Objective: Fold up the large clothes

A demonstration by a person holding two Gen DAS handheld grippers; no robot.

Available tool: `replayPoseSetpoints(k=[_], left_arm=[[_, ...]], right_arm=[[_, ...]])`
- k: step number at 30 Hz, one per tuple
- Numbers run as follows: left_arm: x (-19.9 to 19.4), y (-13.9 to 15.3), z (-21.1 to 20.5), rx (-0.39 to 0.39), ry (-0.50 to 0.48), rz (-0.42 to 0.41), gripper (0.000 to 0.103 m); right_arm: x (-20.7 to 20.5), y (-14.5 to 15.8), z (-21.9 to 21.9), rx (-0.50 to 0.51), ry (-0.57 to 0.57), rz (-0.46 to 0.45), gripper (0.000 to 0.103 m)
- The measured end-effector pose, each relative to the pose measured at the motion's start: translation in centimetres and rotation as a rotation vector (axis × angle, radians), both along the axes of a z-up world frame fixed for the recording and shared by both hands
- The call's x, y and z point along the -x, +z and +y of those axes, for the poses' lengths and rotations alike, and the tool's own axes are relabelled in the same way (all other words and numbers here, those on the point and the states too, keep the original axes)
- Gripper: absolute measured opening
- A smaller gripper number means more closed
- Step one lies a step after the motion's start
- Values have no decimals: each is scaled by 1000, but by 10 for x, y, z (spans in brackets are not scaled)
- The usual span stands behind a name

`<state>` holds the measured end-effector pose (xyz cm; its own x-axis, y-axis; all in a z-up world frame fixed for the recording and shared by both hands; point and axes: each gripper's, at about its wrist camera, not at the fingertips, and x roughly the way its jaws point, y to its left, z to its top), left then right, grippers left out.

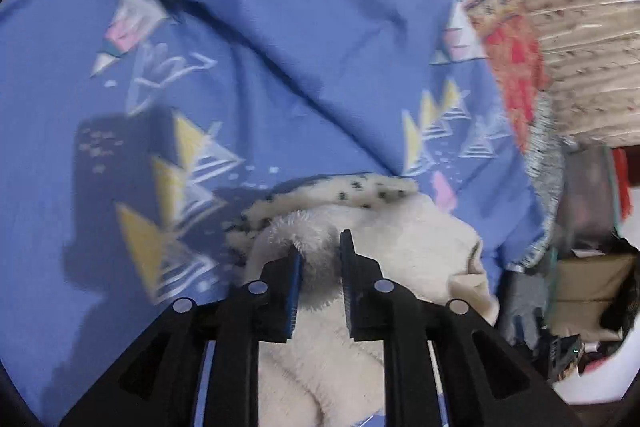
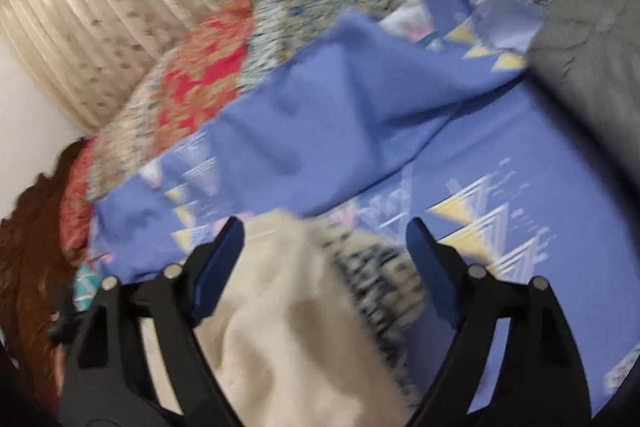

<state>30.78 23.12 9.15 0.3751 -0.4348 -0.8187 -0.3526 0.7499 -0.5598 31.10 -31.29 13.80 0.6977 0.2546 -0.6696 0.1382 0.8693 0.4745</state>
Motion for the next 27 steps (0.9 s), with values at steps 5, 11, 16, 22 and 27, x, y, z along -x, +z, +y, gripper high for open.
replayPoseSetpoints(k=[5, 11, 16, 22, 27], left_arm=[[-10, 1, -21, -32, -83, -89, 41], [-21, 18, -27, -62, -94, -105, 41], [-5, 16, -12, -47, -49, -104, 45], [1, -1, -4, -45, -58, -87, 45], [0, -10, -14, -29, -65, -79, 45]], right_arm=[[3, -6, 126, 247, 406, -18, 77], [-42, -35, 199, 441, 459, 115, 5], [-91, -25, 163, 269, 234, 132, 29], [-67, -9, 84, 225, 74, 47, 87], [-66, -75, 77, 355, 171, 305, 37]])
